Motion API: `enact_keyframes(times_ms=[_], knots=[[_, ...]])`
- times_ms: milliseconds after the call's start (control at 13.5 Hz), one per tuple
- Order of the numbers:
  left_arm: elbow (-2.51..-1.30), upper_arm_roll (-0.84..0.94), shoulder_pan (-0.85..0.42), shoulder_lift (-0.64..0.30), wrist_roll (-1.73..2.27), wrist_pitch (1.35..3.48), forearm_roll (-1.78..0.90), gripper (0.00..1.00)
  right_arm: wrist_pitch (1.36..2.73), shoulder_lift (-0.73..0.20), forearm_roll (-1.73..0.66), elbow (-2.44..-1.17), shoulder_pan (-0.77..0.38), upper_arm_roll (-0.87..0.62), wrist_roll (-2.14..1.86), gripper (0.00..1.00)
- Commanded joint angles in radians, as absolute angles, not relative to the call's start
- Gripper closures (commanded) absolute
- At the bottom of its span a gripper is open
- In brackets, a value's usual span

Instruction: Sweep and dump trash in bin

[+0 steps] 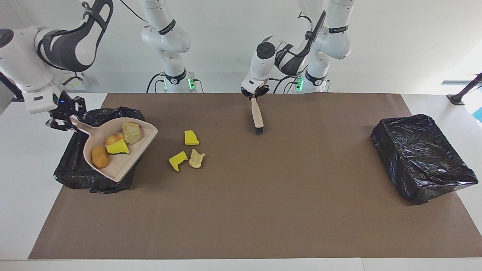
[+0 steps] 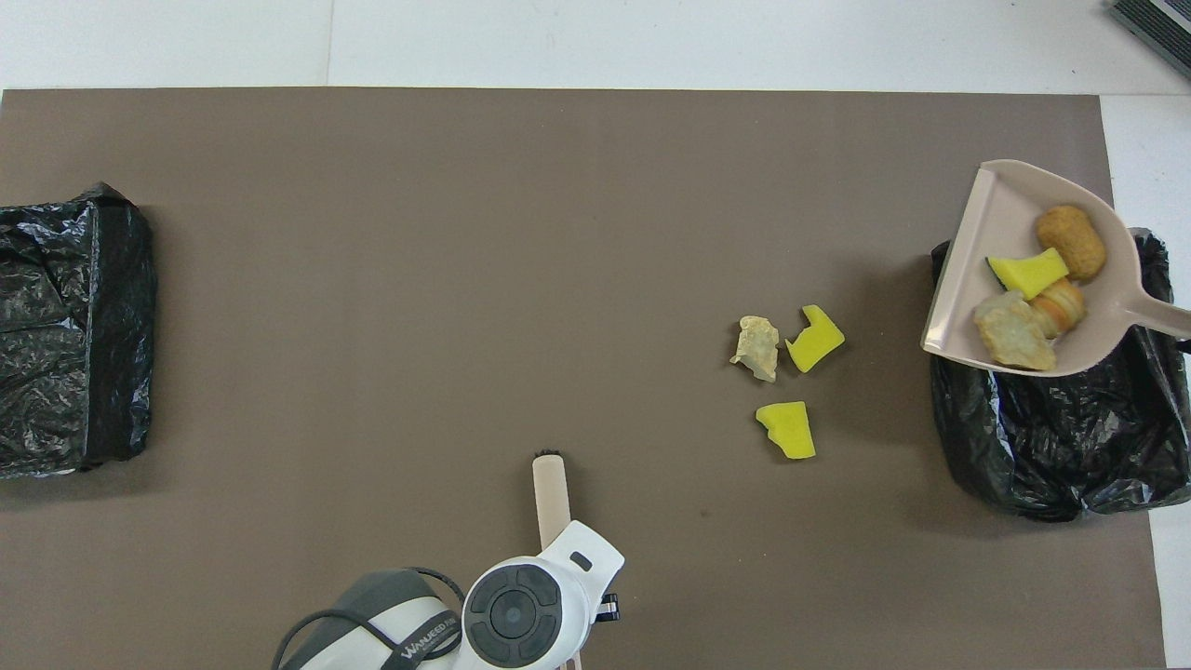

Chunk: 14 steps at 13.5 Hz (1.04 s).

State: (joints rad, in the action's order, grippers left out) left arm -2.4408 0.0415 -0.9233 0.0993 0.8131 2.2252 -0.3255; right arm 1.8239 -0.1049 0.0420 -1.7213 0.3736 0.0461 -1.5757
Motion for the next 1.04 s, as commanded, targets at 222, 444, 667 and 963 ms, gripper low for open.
enact_keyframes(times_ms=[222,444,667,963], knots=[[-2.432,0.037,-0.878,0.1,0.788,2.204,-0.344,0.04,1.876,-0.101,0.364,-1.704,0.465,0.037,-1.718,1.0],[-2.346,0.029,-0.803,0.1,0.792,2.111,-0.334,0.0,1.939,-0.1,0.564,-1.73,0.445,0.02,-1.712,1.0],[-2.286,0.028,-0.698,0.1,0.79,2.08,-0.298,0.0,1.937,-0.094,0.707,-1.752,0.371,0.021,-1.697,1.0],[-2.174,0.026,-0.537,0.086,0.763,2.037,-0.229,0.0,1.94,-0.075,0.847,-1.799,0.322,0.02,-1.638,1.0]])
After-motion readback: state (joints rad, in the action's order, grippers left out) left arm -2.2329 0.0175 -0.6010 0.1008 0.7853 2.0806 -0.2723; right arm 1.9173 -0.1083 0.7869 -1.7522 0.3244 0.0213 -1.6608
